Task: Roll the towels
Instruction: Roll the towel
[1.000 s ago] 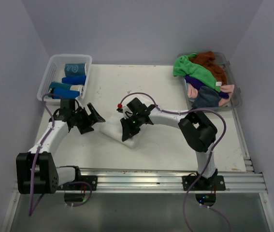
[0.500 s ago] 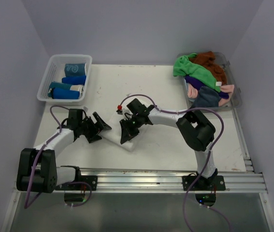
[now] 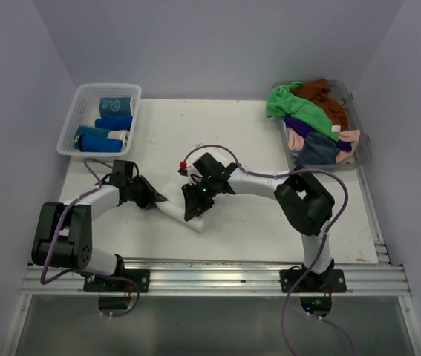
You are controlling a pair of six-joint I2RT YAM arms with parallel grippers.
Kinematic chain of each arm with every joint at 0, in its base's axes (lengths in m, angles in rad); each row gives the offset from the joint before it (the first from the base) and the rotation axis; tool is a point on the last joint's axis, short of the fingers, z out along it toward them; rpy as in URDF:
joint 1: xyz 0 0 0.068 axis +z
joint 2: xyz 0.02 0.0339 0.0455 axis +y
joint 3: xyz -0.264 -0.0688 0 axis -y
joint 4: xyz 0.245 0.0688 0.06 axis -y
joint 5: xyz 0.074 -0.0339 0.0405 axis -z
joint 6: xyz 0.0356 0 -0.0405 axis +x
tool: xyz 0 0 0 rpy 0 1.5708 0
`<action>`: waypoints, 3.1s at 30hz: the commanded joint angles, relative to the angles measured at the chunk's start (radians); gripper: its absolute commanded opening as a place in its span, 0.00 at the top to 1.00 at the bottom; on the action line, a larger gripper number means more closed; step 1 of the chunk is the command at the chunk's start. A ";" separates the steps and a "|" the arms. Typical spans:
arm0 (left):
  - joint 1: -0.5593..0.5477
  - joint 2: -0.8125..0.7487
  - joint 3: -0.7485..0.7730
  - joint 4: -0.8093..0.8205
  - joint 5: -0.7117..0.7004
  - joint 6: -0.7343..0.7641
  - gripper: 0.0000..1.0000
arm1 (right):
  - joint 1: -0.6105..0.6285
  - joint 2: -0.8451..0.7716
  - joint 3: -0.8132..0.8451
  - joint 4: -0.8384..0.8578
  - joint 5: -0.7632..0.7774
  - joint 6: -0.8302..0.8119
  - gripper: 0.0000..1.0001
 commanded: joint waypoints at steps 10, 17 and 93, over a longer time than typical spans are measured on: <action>0.001 -0.002 0.041 -0.094 -0.063 0.000 1.00 | 0.189 -0.221 0.042 -0.115 0.639 -0.133 0.40; 0.001 -0.001 0.041 -0.100 -0.061 0.005 1.00 | 0.333 -0.168 0.062 -0.030 0.818 -0.287 0.30; -0.076 0.027 0.044 0.204 -0.043 0.103 0.44 | -0.063 0.063 0.027 0.087 -0.086 0.176 0.83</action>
